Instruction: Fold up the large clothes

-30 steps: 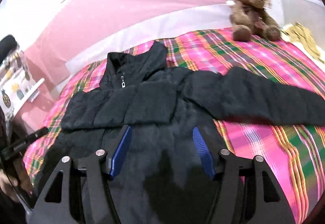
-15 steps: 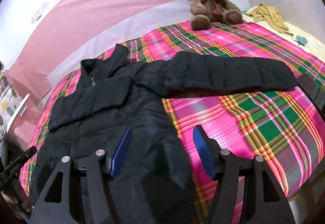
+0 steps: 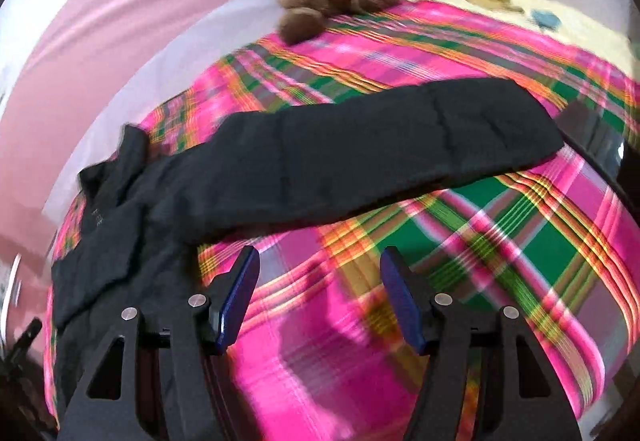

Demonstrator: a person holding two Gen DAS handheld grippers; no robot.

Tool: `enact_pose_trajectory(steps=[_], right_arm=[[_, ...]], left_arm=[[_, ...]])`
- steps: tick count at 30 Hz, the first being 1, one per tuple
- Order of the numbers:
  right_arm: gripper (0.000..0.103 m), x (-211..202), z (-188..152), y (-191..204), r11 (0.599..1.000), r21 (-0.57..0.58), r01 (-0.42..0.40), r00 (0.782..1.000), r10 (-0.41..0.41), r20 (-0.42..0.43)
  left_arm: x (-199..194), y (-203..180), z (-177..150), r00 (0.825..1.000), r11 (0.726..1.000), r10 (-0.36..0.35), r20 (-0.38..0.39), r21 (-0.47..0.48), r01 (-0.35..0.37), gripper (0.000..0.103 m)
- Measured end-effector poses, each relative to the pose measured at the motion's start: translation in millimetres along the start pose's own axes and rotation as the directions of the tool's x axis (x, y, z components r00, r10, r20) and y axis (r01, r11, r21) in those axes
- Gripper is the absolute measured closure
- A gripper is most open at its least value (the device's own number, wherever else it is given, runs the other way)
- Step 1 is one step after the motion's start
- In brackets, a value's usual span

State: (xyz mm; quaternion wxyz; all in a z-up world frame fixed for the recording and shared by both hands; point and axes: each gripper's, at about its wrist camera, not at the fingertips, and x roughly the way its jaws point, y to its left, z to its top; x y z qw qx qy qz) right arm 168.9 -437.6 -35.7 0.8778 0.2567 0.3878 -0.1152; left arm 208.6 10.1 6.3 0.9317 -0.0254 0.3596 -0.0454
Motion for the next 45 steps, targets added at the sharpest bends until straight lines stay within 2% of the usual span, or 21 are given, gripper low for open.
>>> enact_pose_trajectory(steps=[5,10,14,15,17,19,24,28,32,35,39,45], right_arm=[[0.040,33,18,-40,0.988,0.152,0.020,0.999,-0.014,-0.038],[0.040,46,37,-58,0.967,0.254,-0.007,1.000,0.004,0.012],[0.042,51,46,-64,0.949,0.314,-0.021,0.999,0.006,0.051],[0.047,53,49,-64,0.949,0.316,-0.019,0.998,0.000,0.058],[0.079,54,53,-62,0.948,0.317,-0.039,0.998,0.021,0.059],[0.085,46,56,-55,0.951,0.304,-0.051,0.997,0.030,0.074],[0.089,-7,70,-14,0.971,0.209,-0.112,0.981,0.074,0.181],[0.089,-58,79,34,0.976,0.096,-0.196,0.954,0.167,0.249],[0.089,-92,79,96,0.962,-0.044,-0.269,0.928,0.271,0.256],[0.089,-102,71,145,0.937,-0.134,-0.322,0.913,0.345,0.218],[0.089,-90,52,210,0.903,-0.236,-0.358,0.908,0.395,0.137],[0.088,-28,10,292,0.861,-0.346,-0.373,0.921,0.389,-0.024]], left_arm=[[48,11,18,0.999,0.999,0.040,-0.030,0.003,-0.040,0.067],[89,21,27,0.996,0.999,0.038,-0.075,-0.024,-0.040,0.067],[96,18,23,0.997,0.999,0.025,-0.067,-0.026,-0.027,0.067],[97,17,23,0.997,0.999,0.026,-0.066,-0.023,-0.027,0.067],[96,17,24,0.998,1.000,0.020,-0.066,-0.021,-0.022,0.067],[94,19,27,0.997,1.000,0.010,-0.071,-0.029,-0.013,0.067],[72,21,32,0.998,0.999,-0.011,-0.056,-0.035,0.009,0.067],[50,23,34,0.999,0.999,-0.020,-0.027,-0.039,0.019,0.067],[27,29,36,0.999,0.998,-0.031,0.005,-0.055,0.031,0.067],[13,34,35,0.999,0.997,-0.034,0.024,-0.065,0.036,0.067],[-3,48,32,0.999,0.995,-0.034,0.043,-0.088,0.038,0.067],[-16,78,24,0.998,0.990,-0.014,0.060,-0.136,0.022,0.067]])
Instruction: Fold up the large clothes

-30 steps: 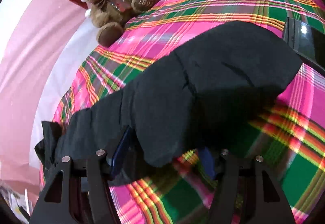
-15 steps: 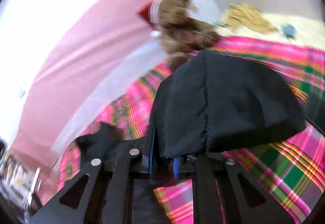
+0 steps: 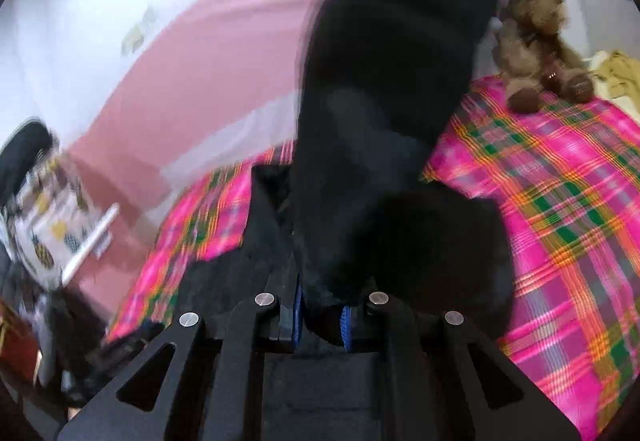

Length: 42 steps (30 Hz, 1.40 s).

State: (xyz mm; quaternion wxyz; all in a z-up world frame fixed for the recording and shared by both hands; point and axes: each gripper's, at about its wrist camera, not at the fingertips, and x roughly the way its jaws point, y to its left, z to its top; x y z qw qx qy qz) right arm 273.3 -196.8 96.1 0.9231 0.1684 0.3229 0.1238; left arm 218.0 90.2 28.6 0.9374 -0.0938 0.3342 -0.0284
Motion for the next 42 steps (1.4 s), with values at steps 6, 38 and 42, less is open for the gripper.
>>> enact_pose_trajectory(steps=[6,38,42], right_arm=[[0.083,105,-40,19,0.998,-0.060,-0.005,0.983,-0.007,-0.183],[0.039,121,-54,-136,0.975,0.008,0.221,0.962,-0.217,-0.168],[0.039,112,-45,-135,0.973,-0.005,0.232,0.956,-0.229,-0.183]], left_arm=[[1,30,-5,1.000,0.999,0.009,0.000,-0.046,-0.009,0.067],[127,-60,-15,0.993,0.995,0.008,-0.121,0.098,0.004,0.070],[116,-63,-10,0.992,0.993,0.026,-0.121,0.116,-0.011,0.071]])
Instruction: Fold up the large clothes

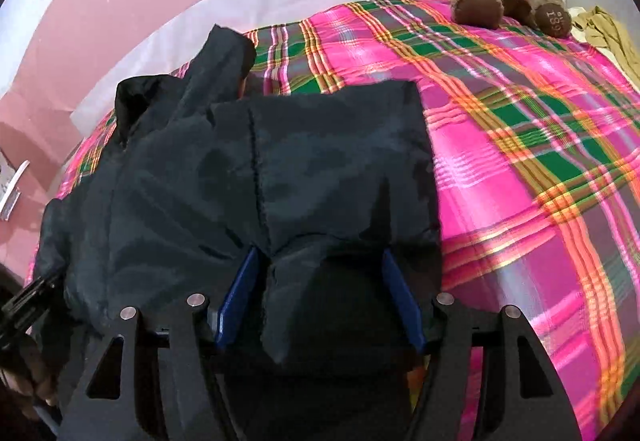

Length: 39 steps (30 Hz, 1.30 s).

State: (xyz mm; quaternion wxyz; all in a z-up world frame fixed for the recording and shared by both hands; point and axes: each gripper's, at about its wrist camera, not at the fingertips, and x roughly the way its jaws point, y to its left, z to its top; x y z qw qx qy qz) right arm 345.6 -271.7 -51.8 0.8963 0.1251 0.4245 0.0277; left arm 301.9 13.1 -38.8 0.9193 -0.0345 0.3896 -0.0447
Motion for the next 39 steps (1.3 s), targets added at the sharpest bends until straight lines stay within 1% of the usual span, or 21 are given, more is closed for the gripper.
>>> enact_pose_trajectory(steps=[1,3,4,6,8,9,11,13,16,19,21,22,23,24,26,30,33,37,39], right_arm=[[0.039,-11,5,0,1.000,-0.005,-0.005,1.000,0.005,0.017],[0.039,-29,13,-1,1.000,-0.011,-0.019,0.997,0.019,0.069],[0.039,-34,21,0,1.000,-0.017,-0.013,0.996,0.015,0.089],[0.039,-32,35,2,1.000,-0.023,0.000,0.995,0.002,0.096],[0.039,-18,47,5,0.999,-0.042,0.008,0.997,-0.004,0.081],[0.039,-7,50,6,0.999,-0.046,0.020,0.998,-0.017,0.063],[0.039,15,50,4,0.997,-0.048,0.058,0.998,-0.057,0.023],[0.039,34,43,0,0.996,-0.051,0.067,0.998,-0.067,0.008],[0.039,35,34,-3,0.996,-0.045,0.075,0.996,-0.074,0.041],[0.039,34,33,-3,0.995,-0.050,0.082,0.996,-0.080,0.048],[0.039,27,36,-2,0.995,-0.040,0.092,0.995,-0.090,0.051],[0.039,19,37,0,0.994,-0.028,0.103,0.993,-0.101,0.057],[0.039,4,37,1,0.995,-0.008,0.097,0.993,-0.096,0.071],[0.039,-4,38,2,0.997,0.003,0.082,0.993,-0.082,0.084],[0.039,-36,33,10,0.999,0.011,0.050,0.990,-0.051,0.130],[0.039,-92,19,34,1.000,-0.003,0.011,0.976,-0.011,0.217],[0.039,-132,7,56,0.999,-0.038,0.000,0.963,0.010,0.269],[0.039,-186,-6,80,0.997,-0.083,0.001,0.939,0.027,0.342],[0.039,-214,-14,91,0.994,-0.109,0.016,0.927,0.026,0.375]], left_arm=[[-7,1,4,1.000,1.000,-0.009,0.002,-0.001,0.009,0.071],[-19,7,16,0.998,0.999,-0.047,0.034,-0.015,0.047,0.071],[-24,7,25,0.997,0.999,-0.043,0.058,-0.014,0.044,0.071],[-23,8,41,0.996,1.000,-0.009,0.090,-0.006,0.010,0.071],[-3,13,50,0.998,1.000,0.010,0.059,-0.022,-0.009,0.071],[10,16,51,0.999,0.999,0.028,0.030,-0.032,-0.027,0.071],[33,20,45,0.999,0.999,0.039,-0.006,-0.024,-0.040,0.070],[45,23,35,1.000,0.999,0.026,0.001,-0.033,-0.026,0.068],[45,22,30,0.999,0.999,0.029,0.027,-0.034,-0.029,0.068],[43,21,29,0.999,0.999,0.033,0.035,-0.034,-0.032,0.068],[39,22,31,0.999,0.999,0.030,0.036,-0.045,-0.029,0.068],[35,23,33,0.999,0.998,0.032,0.032,-0.052,-0.031,0.068],[26,25,35,0.999,0.997,0.034,0.029,-0.067,-0.032,0.068],[16,26,36,0.999,0.996,0.029,0.032,-0.082,-0.026,0.068],[-4,26,36,0.999,0.995,0.025,0.035,-0.093,-0.022,0.069],[-59,22,27,0.997,0.997,0.004,0.078,-0.080,0.002,0.069],[-97,18,17,0.995,0.997,-0.008,0.104,-0.073,0.015,0.069],[-148,16,1,0.990,0.998,-0.020,0.138,-0.064,0.029,0.069],[-170,17,-6,0.988,0.998,-0.017,0.151,-0.063,0.026,0.069]])
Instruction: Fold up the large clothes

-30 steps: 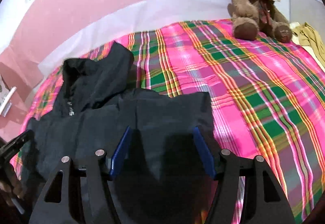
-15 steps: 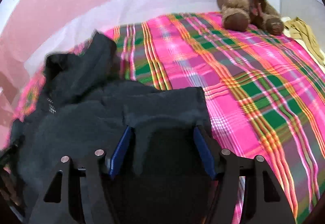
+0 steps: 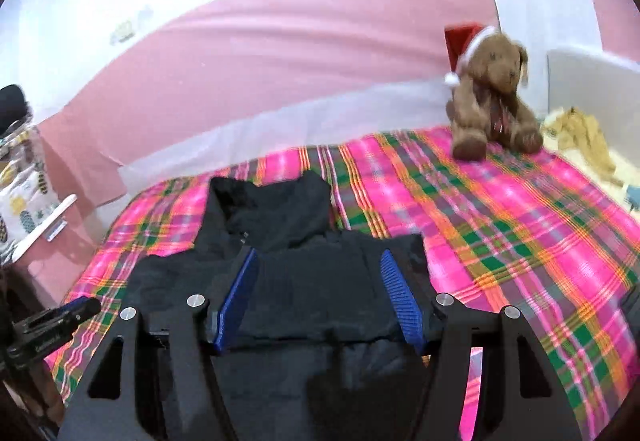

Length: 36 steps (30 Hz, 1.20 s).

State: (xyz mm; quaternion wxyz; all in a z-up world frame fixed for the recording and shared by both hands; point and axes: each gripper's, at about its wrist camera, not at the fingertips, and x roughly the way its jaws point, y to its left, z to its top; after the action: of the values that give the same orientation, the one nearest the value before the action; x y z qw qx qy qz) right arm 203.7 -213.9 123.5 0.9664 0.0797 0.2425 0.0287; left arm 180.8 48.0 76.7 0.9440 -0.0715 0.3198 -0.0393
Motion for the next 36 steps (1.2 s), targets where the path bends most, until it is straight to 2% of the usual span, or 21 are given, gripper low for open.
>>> enact_pose_trajectory(steps=[8,13,18,22,27,29,36], right_arm=[[0.039,-91,20,31,0.998,-0.060,-0.008,0.991,0.016,0.134],[0.039,-116,27,49,0.995,-0.097,-0.035,0.985,0.051,0.167],[0.039,-124,29,64,0.986,-0.146,-0.081,0.983,0.103,0.153],[0.039,-112,38,69,0.978,-0.173,-0.119,0.983,0.140,0.118],[0.039,-75,56,69,0.974,-0.188,-0.128,0.988,0.142,0.061],[0.039,-51,65,66,0.974,-0.184,-0.135,0.989,0.142,0.028],[0.038,46,90,35,0.980,-0.112,-0.164,0.982,0.152,-0.111]], left_arm=[[-84,9,-9,0.997,1.000,-0.012,0.073,0.003,0.012,0.069],[-116,12,-6,0.995,1.000,-0.016,0.103,0.014,0.015,0.069],[-137,15,2,0.993,1.000,-0.021,0.114,0.022,0.019,0.069],[-143,19,15,0.991,0.999,-0.006,0.130,0.049,0.000,0.068],[-123,30,42,0.993,0.999,0.016,0.113,0.044,-0.021,0.067],[-107,32,56,0.994,0.998,0.027,0.107,0.054,-0.033,0.062],[-24,35,105,0.999,0.999,-0.022,0.042,0.051,0.020,0.057]])
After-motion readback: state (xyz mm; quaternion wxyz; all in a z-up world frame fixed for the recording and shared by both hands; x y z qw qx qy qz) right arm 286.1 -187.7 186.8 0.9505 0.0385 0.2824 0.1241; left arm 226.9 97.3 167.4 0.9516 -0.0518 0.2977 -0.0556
